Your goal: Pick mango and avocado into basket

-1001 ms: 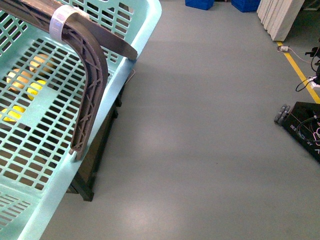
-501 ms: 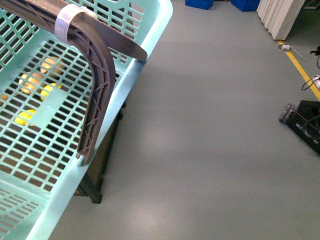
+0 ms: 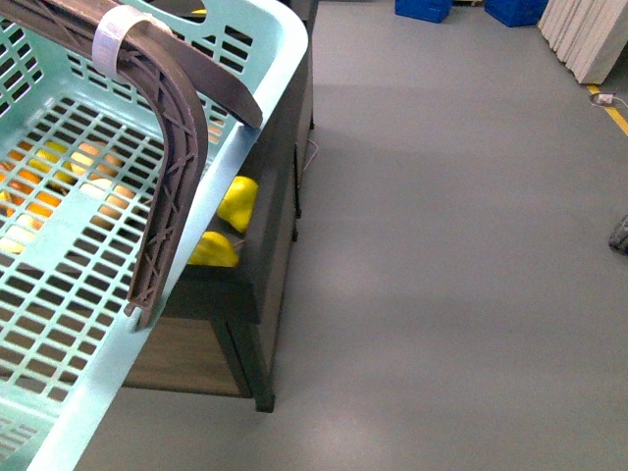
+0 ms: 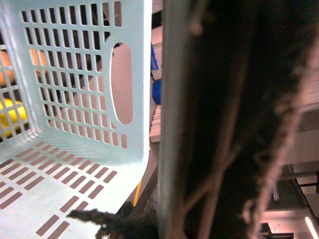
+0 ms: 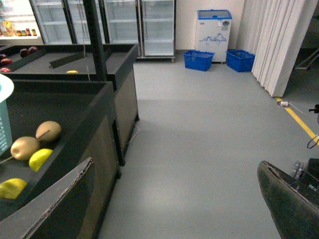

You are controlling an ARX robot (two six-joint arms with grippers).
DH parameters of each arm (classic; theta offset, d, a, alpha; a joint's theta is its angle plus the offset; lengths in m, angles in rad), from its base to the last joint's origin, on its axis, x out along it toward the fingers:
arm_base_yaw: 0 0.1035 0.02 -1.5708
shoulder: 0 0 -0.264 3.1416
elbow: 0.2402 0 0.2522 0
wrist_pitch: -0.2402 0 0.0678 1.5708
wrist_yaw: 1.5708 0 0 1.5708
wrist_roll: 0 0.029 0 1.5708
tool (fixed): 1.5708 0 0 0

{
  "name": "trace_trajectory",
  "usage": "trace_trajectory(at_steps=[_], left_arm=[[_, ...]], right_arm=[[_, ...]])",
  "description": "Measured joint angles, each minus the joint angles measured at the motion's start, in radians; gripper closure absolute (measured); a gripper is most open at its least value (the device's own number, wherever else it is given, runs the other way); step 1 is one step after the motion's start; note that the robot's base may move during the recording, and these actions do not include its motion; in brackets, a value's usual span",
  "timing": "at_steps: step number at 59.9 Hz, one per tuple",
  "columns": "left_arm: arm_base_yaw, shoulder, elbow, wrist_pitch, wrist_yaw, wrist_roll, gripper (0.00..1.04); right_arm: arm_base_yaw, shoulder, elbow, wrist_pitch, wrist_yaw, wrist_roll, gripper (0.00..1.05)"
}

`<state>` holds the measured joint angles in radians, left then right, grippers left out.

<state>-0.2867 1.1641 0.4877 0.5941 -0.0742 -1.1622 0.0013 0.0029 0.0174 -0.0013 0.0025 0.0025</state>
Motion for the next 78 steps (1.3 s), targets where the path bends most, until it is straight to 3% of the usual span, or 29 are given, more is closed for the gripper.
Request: trace_trajectory(at_steps=[78], left_arm=[[0.000, 0.001, -0.001, 0.000, 0.003, 0.000, 0.99]], right_arm=[[0.000, 0.000, 0.000, 0.000, 0.001, 0.000, 0.09]])
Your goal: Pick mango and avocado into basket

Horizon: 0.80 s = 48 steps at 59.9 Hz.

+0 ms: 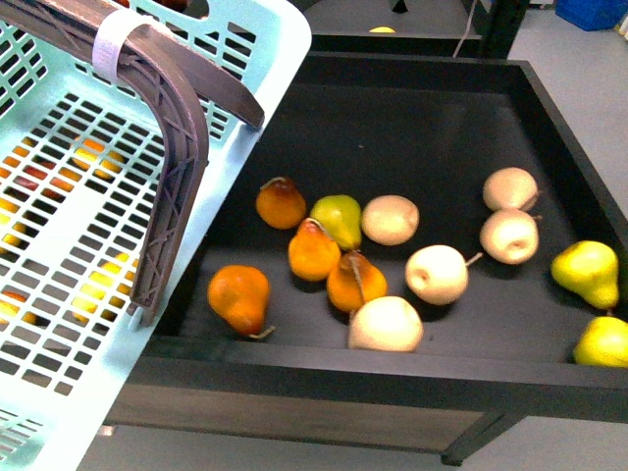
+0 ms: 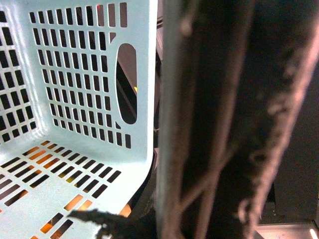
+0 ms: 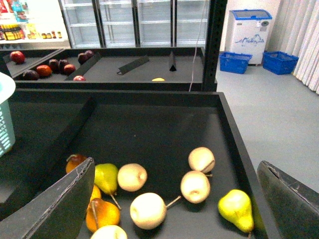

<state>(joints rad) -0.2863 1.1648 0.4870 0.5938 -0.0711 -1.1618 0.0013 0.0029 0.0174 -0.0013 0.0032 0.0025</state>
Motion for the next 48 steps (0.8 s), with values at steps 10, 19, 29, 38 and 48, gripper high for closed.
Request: trace_trajectory(at_steps=[10, 19, 29, 38, 48], left_arm=[[0.000, 0.000, 0.000, 0.000, 0.004, 0.000, 0.99], [0.000, 0.000, 0.000, 0.000, 0.004, -0.001, 0.99], [0.000, 0.000, 0.000, 0.000, 0.001, 0.000, 0.99], [0.000, 0.000, 0.000, 0.000, 0.002, -0.001, 0.99], [0.000, 0.000, 0.000, 0.000, 0.001, 0.000, 0.99]], right_arm=[[0.000, 0.000, 0.000, 0.000, -0.004, 0.000, 0.09], [0.000, 0.000, 0.000, 0.000, 0.000, 0.000, 0.09], [0.000, 0.000, 0.000, 0.000, -0.002, 0.000, 0.09], [0.000, 0.000, 0.000, 0.000, -0.002, 0.000, 0.09], [0.000, 0.000, 0.000, 0.000, -0.003, 0.000, 0.09]])
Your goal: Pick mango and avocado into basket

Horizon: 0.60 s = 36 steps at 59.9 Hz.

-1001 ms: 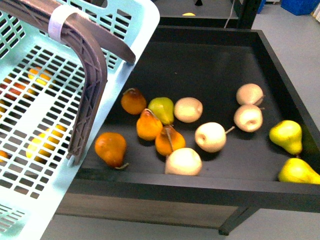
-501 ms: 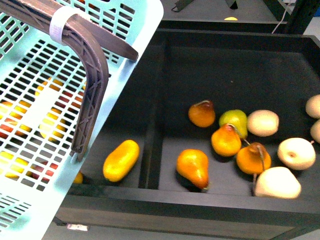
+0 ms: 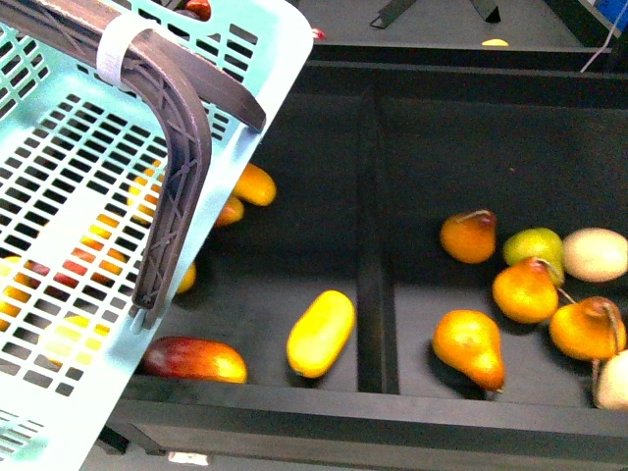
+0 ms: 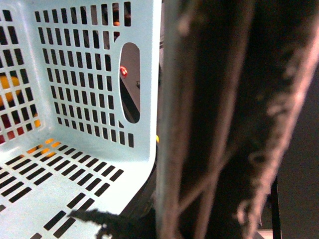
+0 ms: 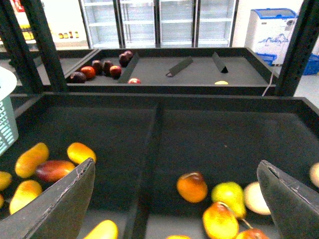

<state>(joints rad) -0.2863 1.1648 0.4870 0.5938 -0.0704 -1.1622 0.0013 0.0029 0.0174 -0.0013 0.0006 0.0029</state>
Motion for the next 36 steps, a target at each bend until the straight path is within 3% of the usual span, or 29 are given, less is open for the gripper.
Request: trace_trajectory(at_steps=[36], left_arm=[[0.000, 0.000, 0.000, 0.000, 0.000, 0.002, 0.99]], right_arm=[[0.000, -0.001, 0.000, 0.000, 0.000, 0.000, 0.09]])
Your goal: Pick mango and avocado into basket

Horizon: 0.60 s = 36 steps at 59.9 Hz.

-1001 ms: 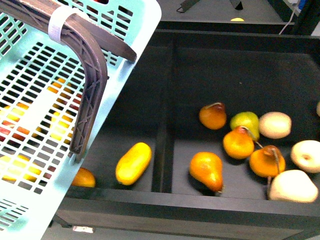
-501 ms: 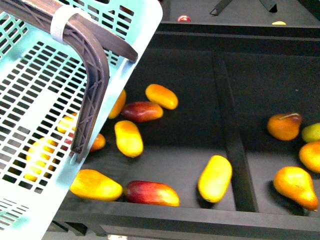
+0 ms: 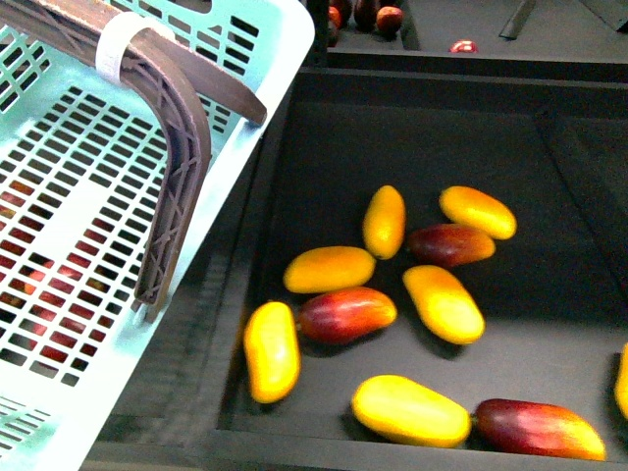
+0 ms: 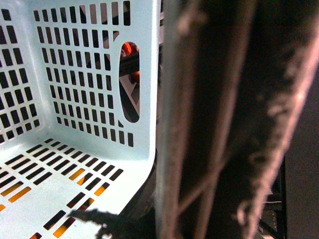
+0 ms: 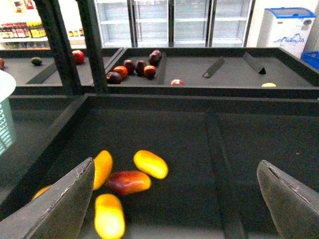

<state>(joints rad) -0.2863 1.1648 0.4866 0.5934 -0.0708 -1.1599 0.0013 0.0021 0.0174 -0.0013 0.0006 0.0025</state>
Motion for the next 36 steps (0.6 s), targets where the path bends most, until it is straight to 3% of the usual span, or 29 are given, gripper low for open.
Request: trace_trajectory(at_steps=[36], left_arm=[[0.008, 0.000, 0.000, 0.000, -0.005, 0.014, 0.99]], right_arm=[[-0.002, 0.001, 0.000, 0.000, -0.003, 0.000, 0.09]])
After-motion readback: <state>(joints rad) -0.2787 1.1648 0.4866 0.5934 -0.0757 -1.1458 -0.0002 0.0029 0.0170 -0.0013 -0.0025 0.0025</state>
